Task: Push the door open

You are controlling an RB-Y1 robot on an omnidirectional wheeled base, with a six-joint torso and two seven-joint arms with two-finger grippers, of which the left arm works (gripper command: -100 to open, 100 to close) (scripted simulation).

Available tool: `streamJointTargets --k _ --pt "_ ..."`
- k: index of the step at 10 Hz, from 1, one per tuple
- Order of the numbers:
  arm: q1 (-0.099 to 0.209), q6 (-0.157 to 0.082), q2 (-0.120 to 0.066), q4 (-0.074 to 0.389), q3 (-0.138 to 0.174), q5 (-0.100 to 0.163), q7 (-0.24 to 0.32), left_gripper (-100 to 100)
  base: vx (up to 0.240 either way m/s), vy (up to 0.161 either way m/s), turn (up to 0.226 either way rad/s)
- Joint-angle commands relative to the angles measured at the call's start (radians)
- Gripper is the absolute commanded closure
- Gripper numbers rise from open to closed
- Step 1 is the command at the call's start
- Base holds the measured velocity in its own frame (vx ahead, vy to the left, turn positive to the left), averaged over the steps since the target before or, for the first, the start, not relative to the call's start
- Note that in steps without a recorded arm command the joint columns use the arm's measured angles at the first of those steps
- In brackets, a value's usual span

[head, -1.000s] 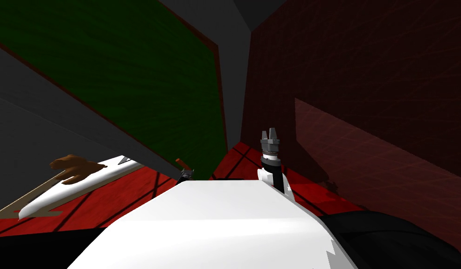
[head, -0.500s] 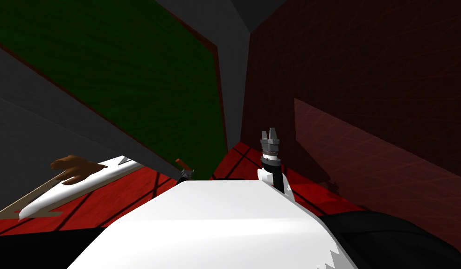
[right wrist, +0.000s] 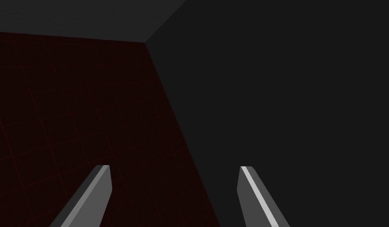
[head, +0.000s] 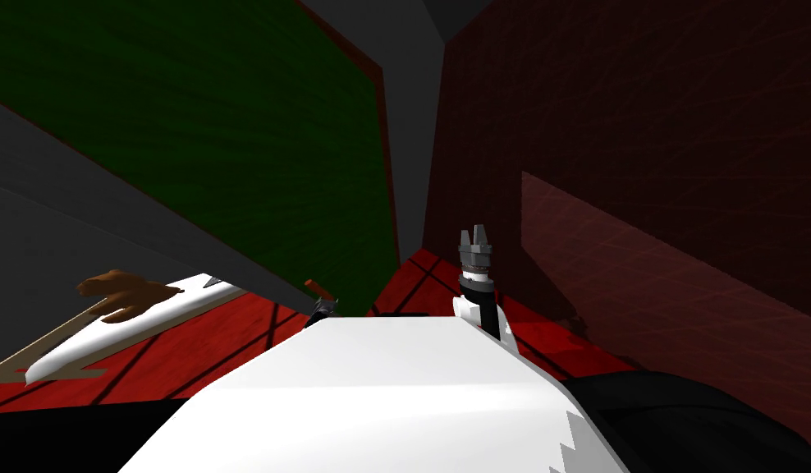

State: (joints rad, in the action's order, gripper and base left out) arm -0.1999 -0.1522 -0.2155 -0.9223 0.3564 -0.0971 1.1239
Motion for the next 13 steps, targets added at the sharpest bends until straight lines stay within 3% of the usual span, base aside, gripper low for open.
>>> streamJointTargets --k 1,4,6,7,13 --pt "-0.003 0.034 0.022 0.003 -0.009 -0.041 -0.002 100 0.034 -0.053 0.068" --pt "-0.009 0.067 0.026 -0.002 -0.005 -0.111 -0.001 100 0.035 -0.048 0.039" --pt "-0.009 0.067 0.026 -0.002 -0.005 -0.111 -0.001 100 0.011 -0.045 0.023" --pt "-0.012 0.081 0.028 -0.005 -0.003 -0.14 -0.001 100 0.007 -0.038 0.037" --pt "-0.012 0.081 0.028 -0.005 -0.003 -0.14 -0.001 100 0.003 -0.005 0.001"
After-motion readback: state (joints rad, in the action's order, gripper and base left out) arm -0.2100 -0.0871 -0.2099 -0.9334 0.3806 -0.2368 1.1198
